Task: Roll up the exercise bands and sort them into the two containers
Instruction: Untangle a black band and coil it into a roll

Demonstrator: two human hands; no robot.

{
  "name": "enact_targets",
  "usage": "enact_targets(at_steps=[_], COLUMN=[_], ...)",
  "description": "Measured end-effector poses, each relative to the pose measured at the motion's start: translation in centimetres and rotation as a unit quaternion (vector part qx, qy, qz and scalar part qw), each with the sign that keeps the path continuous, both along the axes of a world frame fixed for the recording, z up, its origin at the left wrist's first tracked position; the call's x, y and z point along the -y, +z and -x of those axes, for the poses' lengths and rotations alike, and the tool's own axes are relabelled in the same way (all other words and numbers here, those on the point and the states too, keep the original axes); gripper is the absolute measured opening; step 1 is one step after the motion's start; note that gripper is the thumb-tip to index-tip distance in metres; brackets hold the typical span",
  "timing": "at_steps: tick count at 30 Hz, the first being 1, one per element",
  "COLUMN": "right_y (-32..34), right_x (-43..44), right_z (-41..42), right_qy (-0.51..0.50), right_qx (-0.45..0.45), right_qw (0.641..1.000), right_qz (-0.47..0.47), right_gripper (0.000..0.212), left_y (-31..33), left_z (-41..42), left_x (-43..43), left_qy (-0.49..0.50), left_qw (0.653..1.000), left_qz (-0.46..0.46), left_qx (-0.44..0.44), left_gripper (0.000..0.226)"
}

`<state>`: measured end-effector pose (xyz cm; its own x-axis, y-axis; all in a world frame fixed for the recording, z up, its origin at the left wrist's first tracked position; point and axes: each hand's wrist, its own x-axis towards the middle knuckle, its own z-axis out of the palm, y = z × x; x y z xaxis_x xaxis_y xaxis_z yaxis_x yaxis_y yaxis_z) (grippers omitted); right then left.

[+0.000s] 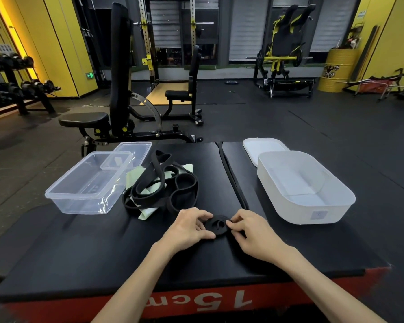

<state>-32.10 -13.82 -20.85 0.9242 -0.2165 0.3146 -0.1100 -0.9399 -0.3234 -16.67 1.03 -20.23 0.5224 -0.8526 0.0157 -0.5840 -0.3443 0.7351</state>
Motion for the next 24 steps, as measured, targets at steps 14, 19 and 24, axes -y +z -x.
enact_targets(at_steps=[14,19,24], right_y=[-0.4,-0.4,-0.5], right_x=[1.5,1.8,2.3], right_z=[-0.1,-0.3,0.3], right_qy=[0.031,0.0,-0.008], right_qx=[-0.004,0.011,0.02], right_qw=[0.999,1.0,0.999], right_qz=[-0.007,-0.014,0.025], right_gripper=[0.035,0.026,0.028], left_y=[-1.2,-1.5,-2.1], left_z=[-0.1,1.0,1.3], left_x=[0.9,0.7,0.5], left_qy=[-0.057,-0.035,0.003], left_qw=[0.997,0.993,0.992], left_qz=[0.021,0.062,0.045], left_qx=[0.056,0.093,0.114], left_gripper=[0.064,0.06,0.066])
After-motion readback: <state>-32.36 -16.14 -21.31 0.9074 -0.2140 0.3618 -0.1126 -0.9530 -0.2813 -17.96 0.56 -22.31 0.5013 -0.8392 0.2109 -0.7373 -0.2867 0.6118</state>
